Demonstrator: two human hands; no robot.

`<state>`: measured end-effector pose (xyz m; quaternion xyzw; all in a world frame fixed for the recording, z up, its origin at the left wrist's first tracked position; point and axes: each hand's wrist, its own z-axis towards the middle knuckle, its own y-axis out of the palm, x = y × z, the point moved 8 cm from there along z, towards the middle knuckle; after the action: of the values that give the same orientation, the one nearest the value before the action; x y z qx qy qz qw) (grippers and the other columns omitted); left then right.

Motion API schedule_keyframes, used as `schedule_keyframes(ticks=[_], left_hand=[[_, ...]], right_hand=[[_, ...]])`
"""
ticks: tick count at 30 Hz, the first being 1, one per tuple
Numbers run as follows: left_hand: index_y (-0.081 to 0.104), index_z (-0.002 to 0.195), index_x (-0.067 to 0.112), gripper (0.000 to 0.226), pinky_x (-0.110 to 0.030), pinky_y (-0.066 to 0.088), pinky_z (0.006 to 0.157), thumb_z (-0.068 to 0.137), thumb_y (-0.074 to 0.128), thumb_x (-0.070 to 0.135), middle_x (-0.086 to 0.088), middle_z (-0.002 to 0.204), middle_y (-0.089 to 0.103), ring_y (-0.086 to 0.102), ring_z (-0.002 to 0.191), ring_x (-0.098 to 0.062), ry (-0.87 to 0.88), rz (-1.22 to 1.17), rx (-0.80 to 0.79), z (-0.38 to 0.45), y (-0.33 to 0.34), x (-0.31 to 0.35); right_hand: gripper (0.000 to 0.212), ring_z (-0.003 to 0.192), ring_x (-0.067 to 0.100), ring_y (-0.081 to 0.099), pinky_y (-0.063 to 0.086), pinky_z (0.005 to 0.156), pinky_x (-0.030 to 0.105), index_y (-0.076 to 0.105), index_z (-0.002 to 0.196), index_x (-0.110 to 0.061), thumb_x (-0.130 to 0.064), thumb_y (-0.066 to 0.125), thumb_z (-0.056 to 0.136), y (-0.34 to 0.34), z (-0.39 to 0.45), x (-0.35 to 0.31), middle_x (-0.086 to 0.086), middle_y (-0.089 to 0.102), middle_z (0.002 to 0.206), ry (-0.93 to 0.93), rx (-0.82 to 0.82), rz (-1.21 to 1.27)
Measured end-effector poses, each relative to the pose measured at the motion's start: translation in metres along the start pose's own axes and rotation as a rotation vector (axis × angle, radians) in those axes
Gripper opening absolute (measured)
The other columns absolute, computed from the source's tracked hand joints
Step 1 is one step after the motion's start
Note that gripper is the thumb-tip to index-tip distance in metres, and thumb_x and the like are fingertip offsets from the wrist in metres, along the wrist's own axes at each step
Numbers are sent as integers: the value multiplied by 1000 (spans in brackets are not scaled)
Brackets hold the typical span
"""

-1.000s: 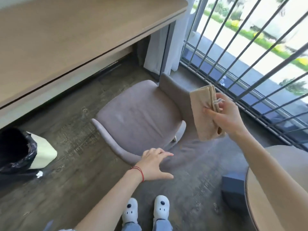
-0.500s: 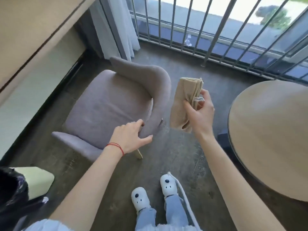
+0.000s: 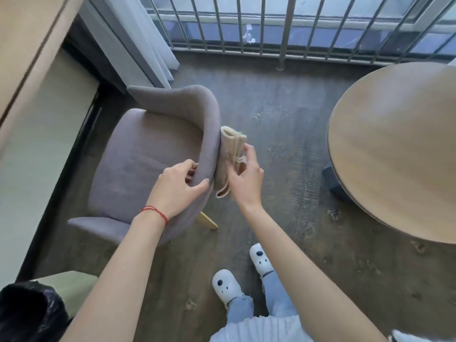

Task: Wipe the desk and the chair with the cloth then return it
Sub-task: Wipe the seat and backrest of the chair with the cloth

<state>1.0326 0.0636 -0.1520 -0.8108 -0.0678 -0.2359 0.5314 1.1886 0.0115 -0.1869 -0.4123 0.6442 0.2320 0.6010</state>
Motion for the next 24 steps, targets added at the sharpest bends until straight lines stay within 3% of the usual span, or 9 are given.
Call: schedule_keyframes(ticks=[3,7,9,13,15,20,24], left_hand=[[63,95,18,27,-32,54,80,76,66,37,0,100,71,65,86,-16,4,-3,-1,2,0,-2],[62,97,20,28,-34,55,80,77,64,40,1,101,70,65,87,-16,24,15,14,0,1,-1],[62,106,20,33,-38,55,82,79,63,40,0,106,68,65,92,-18,41,39,33,-4,0,2],[53,128,21,47,-40,56,77,84,62,36,2,114,58,63,94,-20,144,157,80,-15,-8,15],[52,130,19,48,-40,57,74,85,63,30,3,114,57,63,94,-19,197,169,115,-21,-12,20],[54,131,14,50,-36,56,72,82,66,19,-1,109,60,61,89,-19,230,167,129,-27,-10,24],[57,128,15,52,-30,53,68,77,68,13,0,105,62,54,78,-12,238,167,125,-25,-10,23]], right_hand=[[17,49,6,46,38,57,27,55,96,-11,0,58,83,14,-12,-2,-6,63,68,-37,-40,9],[21,53,10,52,44,57,28,56,91,-12,6,57,79,14,-26,6,7,74,76,-43,-199,-17],[27,54,1,52,45,57,21,58,91,-14,9,57,77,8,-25,8,6,75,78,-55,-259,-39],[25,46,-5,47,36,53,15,62,102,-19,-6,65,81,-29,11,14,-17,57,56,-6,-4,-58],[29,46,-3,46,37,55,15,62,110,-17,-8,65,83,-21,19,11,-17,54,56,2,22,-41],[43,62,11,54,44,63,16,67,114,-16,5,53,80,20,-9,4,8,74,80,-30,-55,33],[49,79,-2,60,52,71,20,68,114,-14,13,54,76,17,-45,25,2,77,96,-22,-192,95]])
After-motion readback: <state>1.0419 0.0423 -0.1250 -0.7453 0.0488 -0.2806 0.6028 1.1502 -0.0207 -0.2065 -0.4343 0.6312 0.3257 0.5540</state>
